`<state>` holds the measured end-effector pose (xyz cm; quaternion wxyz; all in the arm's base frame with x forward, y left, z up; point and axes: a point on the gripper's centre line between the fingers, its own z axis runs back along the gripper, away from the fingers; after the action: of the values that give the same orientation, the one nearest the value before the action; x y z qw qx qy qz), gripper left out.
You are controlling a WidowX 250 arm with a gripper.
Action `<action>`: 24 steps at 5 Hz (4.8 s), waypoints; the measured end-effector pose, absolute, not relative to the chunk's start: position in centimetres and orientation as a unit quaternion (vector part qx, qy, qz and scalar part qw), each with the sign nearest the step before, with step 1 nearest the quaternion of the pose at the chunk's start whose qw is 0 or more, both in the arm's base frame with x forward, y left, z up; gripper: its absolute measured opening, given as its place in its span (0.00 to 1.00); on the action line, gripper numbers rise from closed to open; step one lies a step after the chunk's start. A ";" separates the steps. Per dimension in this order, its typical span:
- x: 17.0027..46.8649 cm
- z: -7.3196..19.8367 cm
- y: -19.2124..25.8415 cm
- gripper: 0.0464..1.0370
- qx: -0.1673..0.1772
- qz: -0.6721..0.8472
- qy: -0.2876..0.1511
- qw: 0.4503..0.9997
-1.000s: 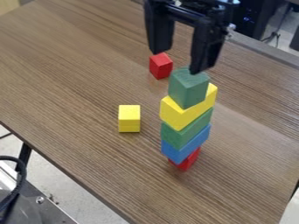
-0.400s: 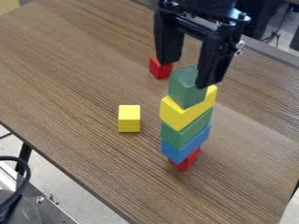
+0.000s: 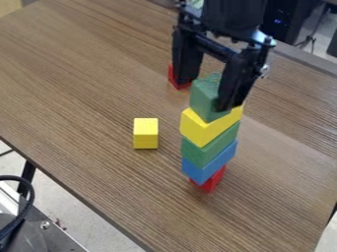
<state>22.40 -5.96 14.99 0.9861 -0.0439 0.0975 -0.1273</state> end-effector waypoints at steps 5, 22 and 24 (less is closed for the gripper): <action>22.5 15.8 -5.8 0.54 -0.064 -0.106 0.070 0.990; 31.2 7.7 11.0 0.60 -0.055 0.256 0.062 0.963; 31.6 8.0 11.0 0.96 -0.047 0.244 0.065 0.966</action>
<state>31.60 10.99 7.99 0.9664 -0.0470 0.0646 0.2441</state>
